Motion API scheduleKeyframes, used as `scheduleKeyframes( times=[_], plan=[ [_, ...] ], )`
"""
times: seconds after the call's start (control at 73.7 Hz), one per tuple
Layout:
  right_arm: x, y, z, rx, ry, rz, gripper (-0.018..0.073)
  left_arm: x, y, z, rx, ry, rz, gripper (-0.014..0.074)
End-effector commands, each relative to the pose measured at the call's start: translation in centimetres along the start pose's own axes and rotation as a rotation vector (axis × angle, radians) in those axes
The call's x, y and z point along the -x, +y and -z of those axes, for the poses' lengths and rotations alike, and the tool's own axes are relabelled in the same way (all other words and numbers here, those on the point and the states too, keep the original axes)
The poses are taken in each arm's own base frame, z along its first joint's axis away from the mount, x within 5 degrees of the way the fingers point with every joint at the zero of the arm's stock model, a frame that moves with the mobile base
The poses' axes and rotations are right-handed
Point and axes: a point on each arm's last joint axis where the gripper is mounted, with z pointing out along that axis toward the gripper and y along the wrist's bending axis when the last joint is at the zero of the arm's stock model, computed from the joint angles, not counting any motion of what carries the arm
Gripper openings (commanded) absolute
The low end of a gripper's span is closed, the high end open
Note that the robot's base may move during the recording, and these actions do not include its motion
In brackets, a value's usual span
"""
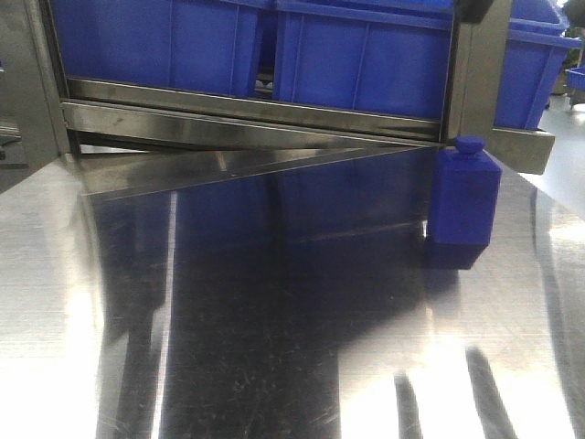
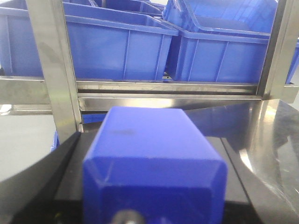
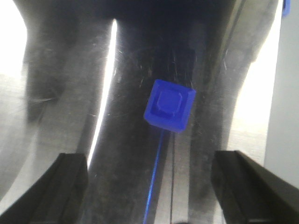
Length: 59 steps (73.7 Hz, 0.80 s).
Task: Pick and sort blue part to right shelf
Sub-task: 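Lower the right gripper onto the other blue block and grasp it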
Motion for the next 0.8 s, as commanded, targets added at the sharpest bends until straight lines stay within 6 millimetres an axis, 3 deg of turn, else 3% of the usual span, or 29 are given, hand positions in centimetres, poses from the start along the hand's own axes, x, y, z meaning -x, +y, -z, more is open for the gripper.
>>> scheduleKeyframes(
  times=[0.0,0.258,0.529,0.651,0.787],
  plan=[
    [2.1,0.3,-0.6,-0.005,-0.034,-0.017,0.0615,1.8,-0.1,0.3,-0.016,-0.119,-0.002,0.0272],
    [3.1,-1.5,-7.0,-0.087,0.092,-0.118,0.0614,1.8,-0.1,0.2,-0.016,-0.117,-0.002,0.0272],
    [2.6,-1.4,-12.9,-0.104,0.174,-0.11,0.0614,1.6,-0.1,0.2,-0.013,-0.092,-0.003,0.0271],
    [2.2,-1.5,-14.2,-0.117,0.218,-0.109,0.058,1.5,-0.1,0.2,-0.012,-0.083,-0.003,0.027],
    [2.4,-1.5,-13.5,-0.112,0.199,-0.109,0.0391,1.4,-0.1,0.2,-0.012,-0.08,-0.003,0.027]
  ],
)
